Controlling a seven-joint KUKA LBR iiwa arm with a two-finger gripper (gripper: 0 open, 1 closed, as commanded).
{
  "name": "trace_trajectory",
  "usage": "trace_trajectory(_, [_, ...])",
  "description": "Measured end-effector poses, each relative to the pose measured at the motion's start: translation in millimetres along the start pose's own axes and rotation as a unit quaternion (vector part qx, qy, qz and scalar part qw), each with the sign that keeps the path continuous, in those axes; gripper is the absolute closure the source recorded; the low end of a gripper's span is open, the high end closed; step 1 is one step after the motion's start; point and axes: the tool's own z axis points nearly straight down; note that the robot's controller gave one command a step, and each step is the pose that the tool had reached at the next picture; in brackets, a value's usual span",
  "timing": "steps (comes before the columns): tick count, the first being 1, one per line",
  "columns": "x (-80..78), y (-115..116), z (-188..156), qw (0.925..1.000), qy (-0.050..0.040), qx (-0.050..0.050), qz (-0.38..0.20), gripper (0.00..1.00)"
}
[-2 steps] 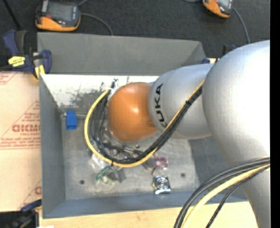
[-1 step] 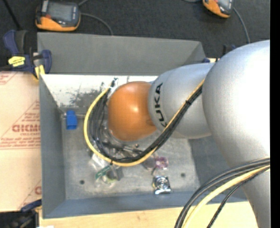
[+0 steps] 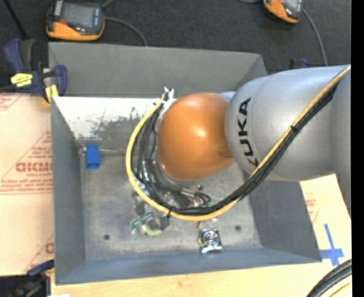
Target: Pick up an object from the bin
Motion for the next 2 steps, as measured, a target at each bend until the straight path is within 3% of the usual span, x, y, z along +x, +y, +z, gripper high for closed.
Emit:
trace_trajectory(1, [5.9, 25, -125, 0.9999, -0.0016, 0.000, -0.015, 1.00])
trace_trajectory(2, [11.9, -9, -99, 0.9965, 0.0040, -0.001, -0.084, 1.00])
